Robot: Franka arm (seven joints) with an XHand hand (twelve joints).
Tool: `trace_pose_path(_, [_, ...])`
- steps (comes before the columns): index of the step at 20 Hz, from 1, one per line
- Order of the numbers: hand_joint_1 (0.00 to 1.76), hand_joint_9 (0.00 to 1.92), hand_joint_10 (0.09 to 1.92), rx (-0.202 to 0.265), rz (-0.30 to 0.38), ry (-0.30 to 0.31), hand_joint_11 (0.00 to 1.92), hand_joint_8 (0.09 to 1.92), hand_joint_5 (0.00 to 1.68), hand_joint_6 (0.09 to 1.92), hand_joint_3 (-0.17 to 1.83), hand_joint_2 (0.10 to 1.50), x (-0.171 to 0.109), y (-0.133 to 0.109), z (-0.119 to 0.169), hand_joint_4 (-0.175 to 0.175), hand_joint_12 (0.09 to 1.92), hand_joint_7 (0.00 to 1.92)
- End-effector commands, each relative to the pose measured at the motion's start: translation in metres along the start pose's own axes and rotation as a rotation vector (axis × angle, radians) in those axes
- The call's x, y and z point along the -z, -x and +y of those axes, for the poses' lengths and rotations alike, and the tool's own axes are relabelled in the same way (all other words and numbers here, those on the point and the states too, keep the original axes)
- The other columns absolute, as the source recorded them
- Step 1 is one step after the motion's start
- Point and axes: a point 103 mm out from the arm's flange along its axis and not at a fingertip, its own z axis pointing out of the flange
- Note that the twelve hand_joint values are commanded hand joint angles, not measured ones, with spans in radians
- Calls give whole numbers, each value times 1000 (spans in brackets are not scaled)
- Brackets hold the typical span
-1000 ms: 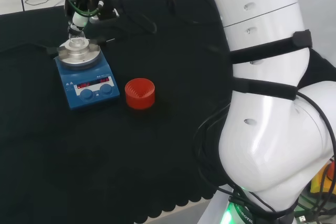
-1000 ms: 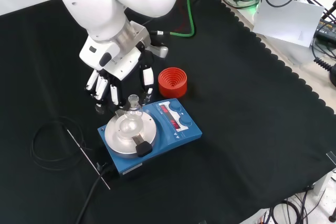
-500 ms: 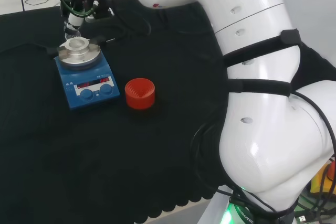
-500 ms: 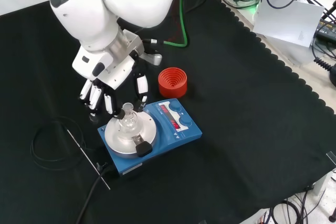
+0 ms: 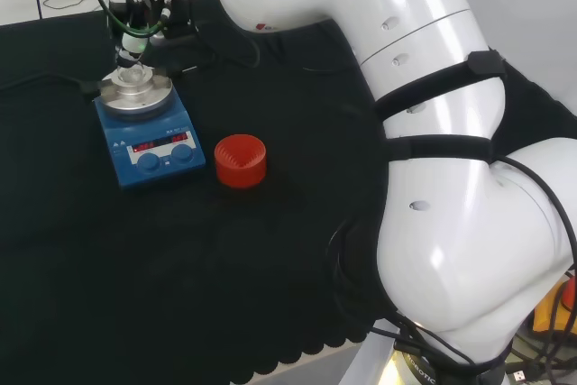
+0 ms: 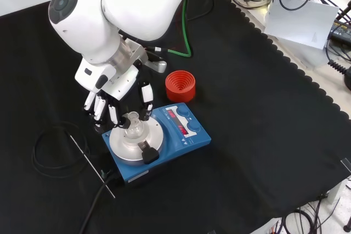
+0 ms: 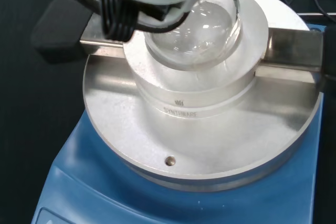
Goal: Place the round-bottom flask on the heater.
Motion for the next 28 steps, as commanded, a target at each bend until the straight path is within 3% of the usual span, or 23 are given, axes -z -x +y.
trace_pose_path(1, [1113, 646, 578, 1, 0, -7, 292, 657, 1174, 888, 746, 657, -4, 3, -2, 136, 1362, 397])
trace_pose_path(3, [1113, 644, 577, 7, 16, -11, 292, 656, 1173, 888, 746, 657, -5, 3, -3, 135, 1362, 393])
trace_pose_path(5, [1092, 614, 589, 16, 25, -19, 273, 663, 1149, 875, 631, 721, -6, 3, -6, 162, 1369, 354])
trace_pose_path(7, [995, 547, 621, 21, 27, -26, 217, 673, 995, 843, 587, 675, -6, 3, -8, 33, 1385, 289])
trace_pose_path(8, [962, 516, 638, 22, 24, -25, 191, 677, 918, 835, 594, 642, -6, 2, -9, -6, 1393, 261])
trace_pose_path(10, [912, 456, 662, 23, 18, -28, 126, 675, 720, 808, 589, 596, -5, 1, -13, -31, 1412, 202])
trace_pose_path(13, [817, 326, 700, 24, 24, -39, 26, 661, 412, 556, 508, 575, -2, -2, -20, -26, 1425, 79])
trace_pose_path(18, [717, 219, 730, 10, 41, 18, 0, 578, 298, 132, 330, 606, 8, -9, -45, -13, 1350, 1])
trace_pose_path(28, [702, 220, 733, -55, 25, 115, 0, 584, 308, 87, 310, 628, 27, -14, -137, -13, 1339, 12])
